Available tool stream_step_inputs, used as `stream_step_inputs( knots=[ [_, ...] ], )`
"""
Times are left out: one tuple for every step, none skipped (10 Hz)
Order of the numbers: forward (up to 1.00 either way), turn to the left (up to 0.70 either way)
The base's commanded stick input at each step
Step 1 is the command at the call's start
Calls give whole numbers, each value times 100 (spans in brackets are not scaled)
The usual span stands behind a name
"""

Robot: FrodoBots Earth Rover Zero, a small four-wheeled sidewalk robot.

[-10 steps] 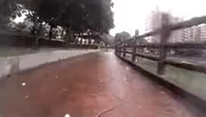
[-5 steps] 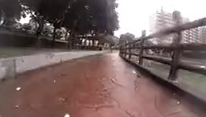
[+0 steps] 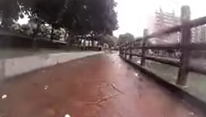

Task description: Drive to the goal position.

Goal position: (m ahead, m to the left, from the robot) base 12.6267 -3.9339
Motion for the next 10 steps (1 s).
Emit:
stream_step_inputs(
  knots=[
    [50,0],
    [50,0],
    [50,0],
    [50,0],
    [50,0],
    [50,0],
    [50,0],
    [50,0],
    [50,0],
    [50,0]
  ],
)
